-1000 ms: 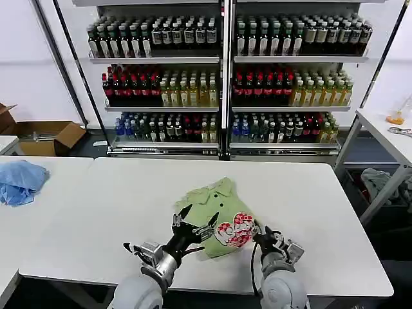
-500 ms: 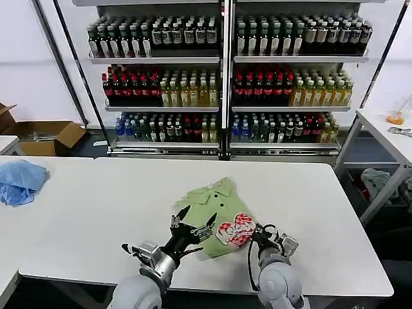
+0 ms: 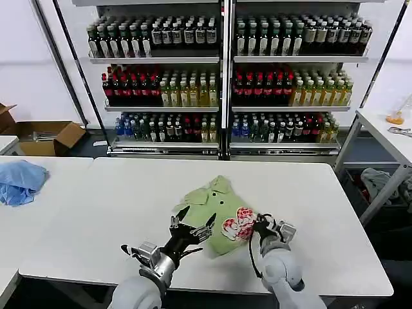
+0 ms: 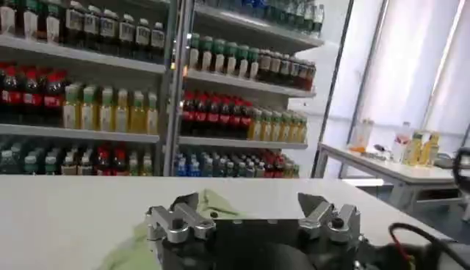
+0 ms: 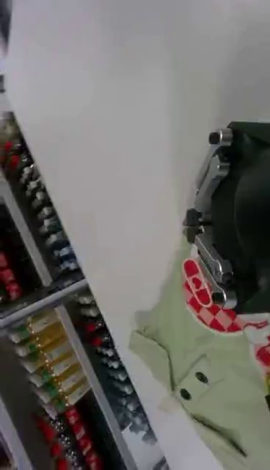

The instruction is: Fold and organize the clothes.

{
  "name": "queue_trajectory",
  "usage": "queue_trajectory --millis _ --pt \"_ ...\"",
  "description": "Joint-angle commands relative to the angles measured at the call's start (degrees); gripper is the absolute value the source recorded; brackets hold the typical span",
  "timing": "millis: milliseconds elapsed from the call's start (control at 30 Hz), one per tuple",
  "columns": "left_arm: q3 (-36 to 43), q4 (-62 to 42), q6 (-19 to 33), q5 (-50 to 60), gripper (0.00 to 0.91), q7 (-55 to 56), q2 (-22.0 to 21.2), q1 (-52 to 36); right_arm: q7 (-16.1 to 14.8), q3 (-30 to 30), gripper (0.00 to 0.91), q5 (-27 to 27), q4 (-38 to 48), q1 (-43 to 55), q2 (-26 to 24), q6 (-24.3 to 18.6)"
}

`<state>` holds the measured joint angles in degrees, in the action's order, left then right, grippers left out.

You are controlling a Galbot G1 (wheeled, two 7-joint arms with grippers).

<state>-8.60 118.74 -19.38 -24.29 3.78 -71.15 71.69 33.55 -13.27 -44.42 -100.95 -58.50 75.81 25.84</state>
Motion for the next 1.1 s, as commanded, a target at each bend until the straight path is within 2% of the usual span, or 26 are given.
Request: queue_trajectory --millis 33,67,300,467,633,667,700,833,900,967,1000,1033,1100 --pt "0.1 -0.1 0.0 0.1 0.907 0.0 -0.1 0.2 -14.6 6.0 0.0 5.2 16.1 18.6 -6.7 1.9" --pt "0.0 0.0 0.0 0.1 0.907 -0.1 -0.1 0.2 -17.0 7.8 0.0 5.8 18.9 21.2 -7.5 1.9" --pt "-0.1 0.0 0.1 0.1 0.907 -0.1 -0.3 0.3 -24.3 14.7 0.0 10.5 30.8 33.6 -7.3 1.2" --pt "-0.4 0.0 0.2 0.1 0.907 -0.1 -0.1 0.3 -26.5 17.1 0.0 14.3 40.4 38.3 -4.5 -1.3" --pt "-0.5 0.0 0.3 0.0 0.907 -0.1 0.3 0.3 -28.0 17.0 0.0 17.4 43.5 38.7 -3.2 -2.1" --pt "-0.5 0.0 0.3 0.0 0.907 -0.2 0.4 0.3 -28.7 16.7 0.393 17.4 42.8 38.2 -3.4 -2.2" --pt "-0.5 0.0 0.3 0.0 0.907 -0.2 0.4 0.3 -29.0 16.5 0.907 17.4 41.6 37.6 -3.6 -2.3" --pt "-0.4 -0.1 0.4 -0.1 0.907 -0.2 0.5 0.1 -28.1 14.8 0.907 17.6 32.1 33.2 -5.4 -5.2" --pt "-0.3 -0.1 0.4 0.0 0.907 -0.2 0.3 0.0 -27.6 13.4 0.907 17.6 27.6 29.4 -6.6 -5.4" --pt "-0.3 -0.1 0.6 0.2 0.907 -0.3 0.1 0.0 -25.6 10.7 0.907 18.3 20.6 23.8 -8.3 -7.0" --pt "-0.3 -0.2 1.0 0.3 0.907 -0.3 0.0 0.1 -25.4 10.5 0.907 18.5 20.1 23.1 -8.5 -7.5" --pt "-0.4 -0.3 1.6 0.7 0.907 -0.3 0.0 0.1 -24.1 8.3 0.907 20.2 15.3 18.0 -9.7 -9.8" --pt "-0.7 -1.0 3.5 2.1 0.907 -0.2 -0.2 0.2 -22.4 5.6 0.907 22.1 9.9 13.9 -10.8 -12.5"
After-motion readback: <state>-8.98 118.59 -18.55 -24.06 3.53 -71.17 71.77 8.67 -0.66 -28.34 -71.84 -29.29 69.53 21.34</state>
